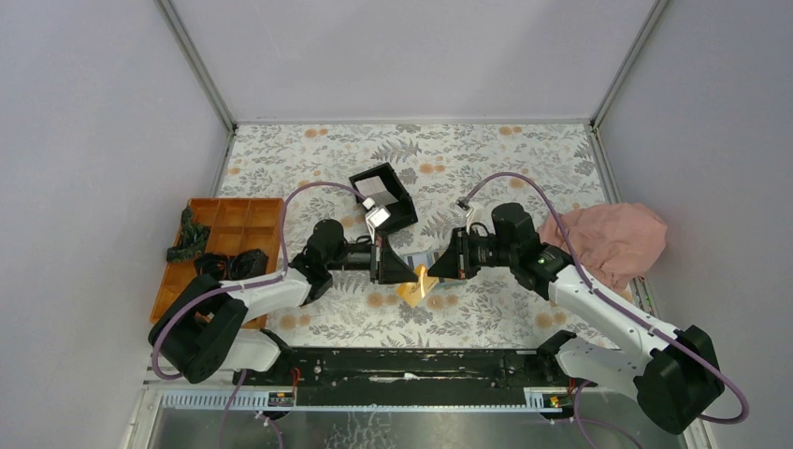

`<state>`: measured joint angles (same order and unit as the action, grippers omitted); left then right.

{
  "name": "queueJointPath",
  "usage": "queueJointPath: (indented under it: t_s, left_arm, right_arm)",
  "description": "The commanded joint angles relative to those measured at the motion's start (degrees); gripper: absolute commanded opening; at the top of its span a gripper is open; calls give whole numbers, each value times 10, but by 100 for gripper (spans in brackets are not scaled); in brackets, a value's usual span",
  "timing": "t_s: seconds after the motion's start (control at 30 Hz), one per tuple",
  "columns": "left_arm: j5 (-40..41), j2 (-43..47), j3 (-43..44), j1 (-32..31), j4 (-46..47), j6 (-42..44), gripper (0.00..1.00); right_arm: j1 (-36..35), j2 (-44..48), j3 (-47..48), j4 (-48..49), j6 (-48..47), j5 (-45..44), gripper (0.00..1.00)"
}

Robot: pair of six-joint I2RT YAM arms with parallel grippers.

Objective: Put the credit cards into the card holder
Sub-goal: Pick up the credit card from the storage box.

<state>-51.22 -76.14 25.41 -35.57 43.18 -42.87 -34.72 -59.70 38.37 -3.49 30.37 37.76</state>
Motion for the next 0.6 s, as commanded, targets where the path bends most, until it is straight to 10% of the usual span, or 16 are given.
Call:
queueJointPath:
  t_s: [0.0,0.1,0.33,0.57]
  left_arm:
    - [-30,-13,15,-3,61,-13,7]
    - [-30,-21,16,-3,73,-15,0]
    - [57,-16,9,-3,55,4,0]
    - [228,-28,-44,-5,162,-73,0]
  right_arm:
    - [20,-6,18,32,3,19,0]
    - [34,-5,23,33,-3,24,1]
    - [45,17,26,17,-26,-31,49]
    - [45,63,-4,49,-7,-111,56]
